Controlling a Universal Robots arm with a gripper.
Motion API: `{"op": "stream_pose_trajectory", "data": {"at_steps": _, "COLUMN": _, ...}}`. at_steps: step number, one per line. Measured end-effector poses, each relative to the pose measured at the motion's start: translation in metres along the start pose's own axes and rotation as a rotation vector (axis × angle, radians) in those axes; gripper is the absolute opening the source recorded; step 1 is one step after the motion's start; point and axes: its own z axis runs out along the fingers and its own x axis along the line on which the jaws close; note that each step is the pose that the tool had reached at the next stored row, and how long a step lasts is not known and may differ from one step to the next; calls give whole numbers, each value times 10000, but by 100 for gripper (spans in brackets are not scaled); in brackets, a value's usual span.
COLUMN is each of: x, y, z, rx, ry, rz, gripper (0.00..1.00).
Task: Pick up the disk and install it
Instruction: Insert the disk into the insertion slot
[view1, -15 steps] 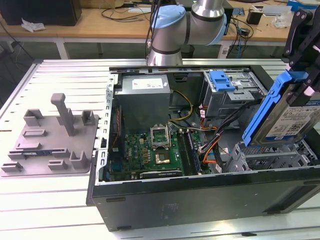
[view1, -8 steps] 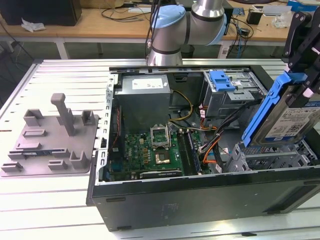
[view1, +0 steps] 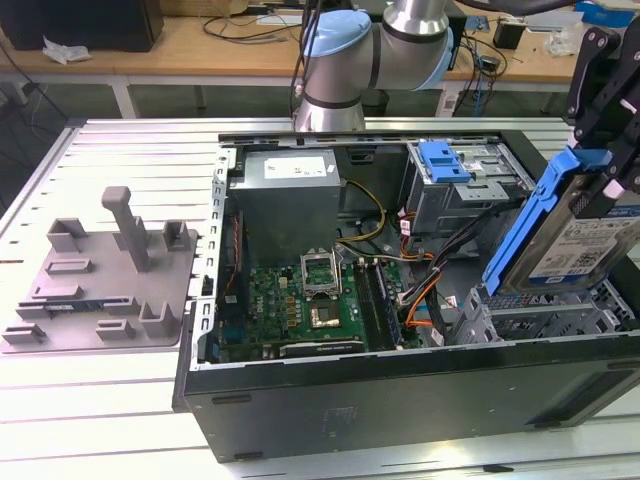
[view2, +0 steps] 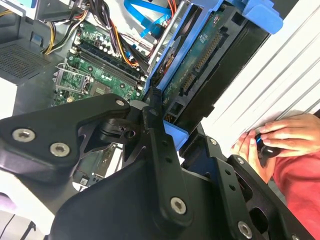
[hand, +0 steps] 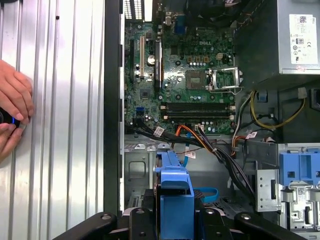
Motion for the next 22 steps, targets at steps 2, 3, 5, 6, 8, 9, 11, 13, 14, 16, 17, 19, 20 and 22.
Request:
{"op": "stream_pose_trajectory", "data": {"at_steps": 2, "x": 0, "y": 0, "z": 5, "rx": 0, "ry": 0, "rz": 0, "gripper": 36}}
{"op": "stream_pose_trajectory", "data": {"at_steps": 3, "x": 0, "y": 0, "z": 8, "rx": 0, "ry": 0, "rz": 0, "gripper": 36}}
{"op": "stream_pose_trajectory", "data": {"at_steps": 5, "x": 1, "y": -1, "z": 15, "rx": 0, "ry": 0, "rz": 0, "gripper": 36}}
{"op": "stream_pose_trajectory", "data": {"at_steps": 6, "x": 1, "y": -1, "z": 18, "rx": 0, "ry": -1, "rz": 0, "gripper": 36}}
{"op": "stream_pose_trajectory", "data": {"at_steps": 8, "x": 1, "y": -1, "z": 25, "rx": 0, "ry": 0, "rz": 0, "gripper": 36}}
{"op": "stream_pose_trajectory", "data": {"at_steps": 9, "x": 1, "y": -2, "z": 28, "rx": 0, "ry": 0, "rz": 0, "gripper": 36}}
{"op": "stream_pose_trajectory", "data": {"at_steps": 11, "x": 1, "y": -2, "z": 37, "rx": 0, "ry": -1, "rz": 0, "gripper": 36}}
{"op": "stream_pose_trajectory", "data": {"at_steps": 13, "x": 2, "y": -3, "z": 44, "rx": 0, "ry": 0, "rz": 0, "gripper": 36}}
{"op": "stream_pose_trajectory", "data": {"at_steps": 14, "x": 2, "y": -3, "z": 47, "rx": 0, "ry": 0, "rz": 0, "gripper": 36}}
{"op": "stream_pose_trajectory", "data": {"at_steps": 16, "x": 2, "y": -3, "z": 52, "rx": 0, "ry": 0, "rz": 0, "gripper": 36}}
{"op": "stream_pose_trajectory", "data": {"at_steps": 17, "x": 2, "y": -3, "z": 56, "rx": 0, "ry": 0, "rz": 0, "gripper": 36}}
{"op": "stream_pose_trajectory", "data": {"at_steps": 19, "x": 2, "y": -3, "z": 61, "rx": 0, "ry": 1, "rz": 0, "gripper": 36}}
{"op": "stream_pose_trajectory", "data": {"at_steps": 20, "x": 2, "y": -4, "z": 64, "rx": 0, "ry": 0, "rz": 0, "gripper": 36}}
{"op": "stream_pose_trajectory", "data": {"at_steps": 22, "x": 2, "y": -4, "z": 71, "rx": 0, "ry": 0, "rz": 0, "gripper": 36}}
